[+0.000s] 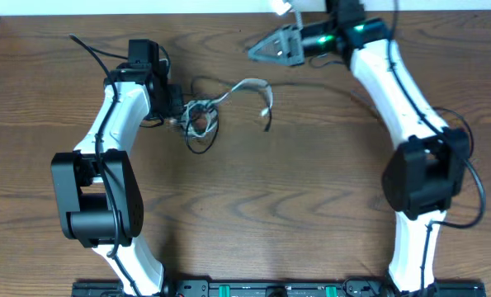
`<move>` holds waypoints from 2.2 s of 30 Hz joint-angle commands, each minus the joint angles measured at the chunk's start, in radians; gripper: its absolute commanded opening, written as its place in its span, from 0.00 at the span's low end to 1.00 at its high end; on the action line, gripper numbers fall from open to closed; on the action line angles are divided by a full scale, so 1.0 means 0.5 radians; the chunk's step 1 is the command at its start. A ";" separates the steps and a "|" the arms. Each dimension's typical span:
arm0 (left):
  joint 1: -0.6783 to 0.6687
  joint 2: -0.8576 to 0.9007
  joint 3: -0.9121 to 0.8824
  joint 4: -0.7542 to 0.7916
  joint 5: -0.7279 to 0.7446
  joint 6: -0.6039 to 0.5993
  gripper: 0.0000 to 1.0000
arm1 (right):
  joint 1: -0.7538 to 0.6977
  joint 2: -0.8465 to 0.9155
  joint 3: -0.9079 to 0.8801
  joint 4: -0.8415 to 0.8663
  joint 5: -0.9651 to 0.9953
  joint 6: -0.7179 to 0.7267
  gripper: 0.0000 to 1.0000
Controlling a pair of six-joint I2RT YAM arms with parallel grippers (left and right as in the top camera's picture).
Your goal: Untangle cables
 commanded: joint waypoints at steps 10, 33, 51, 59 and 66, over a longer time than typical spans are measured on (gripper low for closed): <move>0.011 0.015 -0.022 -0.011 -0.127 -0.137 0.08 | 0.047 -0.005 0.014 -0.510 0.819 0.038 0.18; 0.011 0.042 -0.048 0.019 0.160 0.072 0.08 | 0.439 0.925 0.014 1.308 0.565 1.525 0.43; 0.011 0.253 -0.048 0.085 0.297 0.225 0.08 | 0.652 1.050 0.014 1.541 1.109 1.727 0.47; 0.011 0.275 -0.048 0.077 0.431 0.346 0.08 | 0.721 1.050 0.014 1.541 1.374 1.721 0.47; 0.011 0.316 -0.048 0.080 0.431 0.351 0.07 | 0.790 1.061 0.014 1.542 1.537 1.720 0.38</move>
